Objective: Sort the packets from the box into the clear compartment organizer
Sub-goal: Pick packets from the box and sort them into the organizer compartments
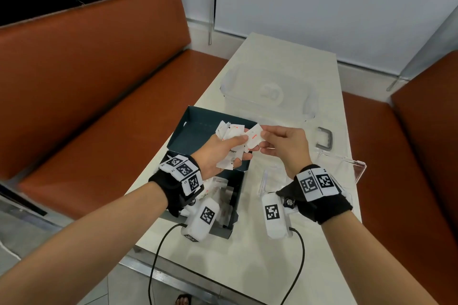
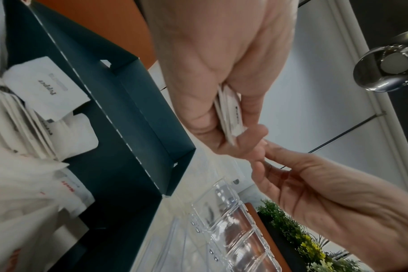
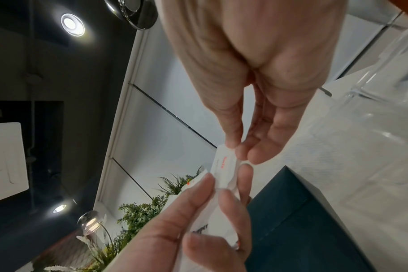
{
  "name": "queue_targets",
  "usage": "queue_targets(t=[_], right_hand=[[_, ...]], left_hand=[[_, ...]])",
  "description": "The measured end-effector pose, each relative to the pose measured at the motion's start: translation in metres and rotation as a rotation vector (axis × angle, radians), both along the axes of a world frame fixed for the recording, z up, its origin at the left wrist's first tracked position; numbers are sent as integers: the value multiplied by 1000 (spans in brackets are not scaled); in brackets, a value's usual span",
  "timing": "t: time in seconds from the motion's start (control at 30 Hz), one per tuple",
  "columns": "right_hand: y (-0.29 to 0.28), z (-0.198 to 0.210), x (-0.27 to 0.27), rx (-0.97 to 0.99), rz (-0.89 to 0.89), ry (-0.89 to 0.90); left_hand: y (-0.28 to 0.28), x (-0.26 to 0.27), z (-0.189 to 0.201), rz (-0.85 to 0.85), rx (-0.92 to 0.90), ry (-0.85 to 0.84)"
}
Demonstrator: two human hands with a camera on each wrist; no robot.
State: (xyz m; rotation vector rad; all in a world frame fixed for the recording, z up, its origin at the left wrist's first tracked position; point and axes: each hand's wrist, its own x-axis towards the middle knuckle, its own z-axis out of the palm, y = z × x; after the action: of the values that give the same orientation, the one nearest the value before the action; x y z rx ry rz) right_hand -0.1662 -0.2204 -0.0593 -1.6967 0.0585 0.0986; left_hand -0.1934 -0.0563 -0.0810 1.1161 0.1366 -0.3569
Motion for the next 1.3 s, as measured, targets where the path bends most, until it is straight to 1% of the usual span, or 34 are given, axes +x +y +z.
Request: queue_targets(t=[0.23, 0.43, 0.53, 0.6, 0.7, 0.77, 0.8, 0.87, 0.97, 1.07, 1.2, 1.3], right_hand=[[-7, 5, 4, -75, -1, 33], [-13, 6, 2, -37, 27, 113], [-17, 5, 1, -53, 26, 124], [-20, 4, 3, -102, 15, 101], [-38, 6, 11, -282, -56, -29], [-57, 7, 17, -498, -82, -140], [-65, 5, 18, -634, -62, -160], [-72, -7, 16, -868, 27, -124], [-64, -37, 6, -1127, 156, -75], [-52, -60, -1, -1258, 212, -62], [-44, -80, -1, -1323, 254, -11], [-41, -91, 2, -1409, 264, -5]], left_hand=[[0, 2, 2, -49, 20, -5], [-5, 2, 1, -66, 9, -13], [-10, 3, -1, -71, 24, -12], [-13, 3, -2, -76, 40, -9], [-13, 5, -3, -84, 24, 1], [-10, 5, -5, -71, 16, 9], [-8, 5, -6, -60, 21, 13], [-6, 5, -9, -45, 37, 18], [-6, 4, -13, -49, 55, 24], [-7, 2, -14, -70, 40, 26], [-7, 2, -14, -71, 28, 24], [-6, 1, -14, -66, 26, 23]])
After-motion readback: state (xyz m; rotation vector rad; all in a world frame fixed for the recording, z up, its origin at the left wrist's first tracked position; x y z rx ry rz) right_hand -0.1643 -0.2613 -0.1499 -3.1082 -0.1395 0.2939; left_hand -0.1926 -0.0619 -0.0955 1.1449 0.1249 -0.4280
